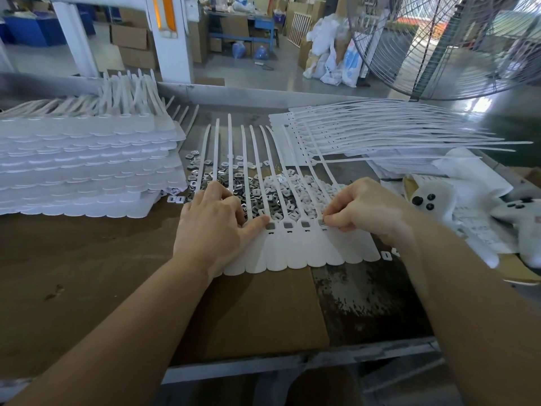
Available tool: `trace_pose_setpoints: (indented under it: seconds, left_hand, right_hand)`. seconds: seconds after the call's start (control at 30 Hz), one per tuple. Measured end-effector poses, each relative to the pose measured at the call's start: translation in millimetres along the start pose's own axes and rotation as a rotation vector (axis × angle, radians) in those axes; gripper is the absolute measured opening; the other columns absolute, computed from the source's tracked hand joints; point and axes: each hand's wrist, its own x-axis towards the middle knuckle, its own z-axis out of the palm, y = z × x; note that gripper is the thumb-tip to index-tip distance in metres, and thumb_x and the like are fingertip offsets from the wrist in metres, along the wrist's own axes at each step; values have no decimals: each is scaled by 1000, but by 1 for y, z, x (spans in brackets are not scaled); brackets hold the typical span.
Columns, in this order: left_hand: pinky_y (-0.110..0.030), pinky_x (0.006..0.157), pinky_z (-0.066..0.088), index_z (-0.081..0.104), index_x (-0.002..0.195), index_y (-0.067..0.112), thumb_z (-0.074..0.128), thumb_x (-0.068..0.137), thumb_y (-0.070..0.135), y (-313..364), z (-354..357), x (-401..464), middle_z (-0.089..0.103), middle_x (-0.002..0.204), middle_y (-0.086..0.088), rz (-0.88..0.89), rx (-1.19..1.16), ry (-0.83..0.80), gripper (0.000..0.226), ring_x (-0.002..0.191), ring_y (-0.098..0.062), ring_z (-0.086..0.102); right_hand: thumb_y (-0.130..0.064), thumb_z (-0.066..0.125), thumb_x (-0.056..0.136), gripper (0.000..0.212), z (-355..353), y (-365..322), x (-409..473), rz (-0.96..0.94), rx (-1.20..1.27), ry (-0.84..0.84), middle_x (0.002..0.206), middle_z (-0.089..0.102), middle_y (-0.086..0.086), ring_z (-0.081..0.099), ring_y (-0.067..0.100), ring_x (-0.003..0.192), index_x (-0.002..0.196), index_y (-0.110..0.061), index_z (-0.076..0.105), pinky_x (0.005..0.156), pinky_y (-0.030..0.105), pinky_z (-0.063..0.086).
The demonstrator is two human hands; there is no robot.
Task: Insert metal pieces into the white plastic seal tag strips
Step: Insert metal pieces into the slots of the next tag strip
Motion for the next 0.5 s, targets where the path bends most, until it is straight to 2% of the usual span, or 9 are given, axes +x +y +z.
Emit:
trace_pose_setpoints:
  seconds: [0.2,0.3,0.4,0.5]
  left_hand:
    - [-34,94,32,41,61,32,36,70,73,1,0,0,36,98,9,0,4,-6,42,107,-16,43]
    - [-34,94,32,43,62,31,36,71,73,1,0,0,36,98,9,0,6,-7,43,107,-16,43]
    - [-34,95,31,43,62,31,37,71,73,0,0,0,35,98,9,-2,4,-8,43,107,-16,43]
    - [-34,96,31,43,62,31,38,72,73,0,0,0,35,98,9,-3,4,-9,43,107,-16,43]
  right_hand:
    - [-1,70,77,6,-1,1,1,25,40,5,86,70,12,62,14,67,82,-1,71,58,16,54]
    - [-2,73,74,3,-1,0,1,39,21,2,84,71,9,64,15,68,77,-3,72,61,17,55]
    - [-3,74,73,5,0,-4,1,63,8,5,82,70,9,63,13,64,70,-7,71,56,14,54]
    - [-2,75,72,4,-1,-5,1,87,29,2,81,70,9,62,12,62,73,-5,71,51,12,51]
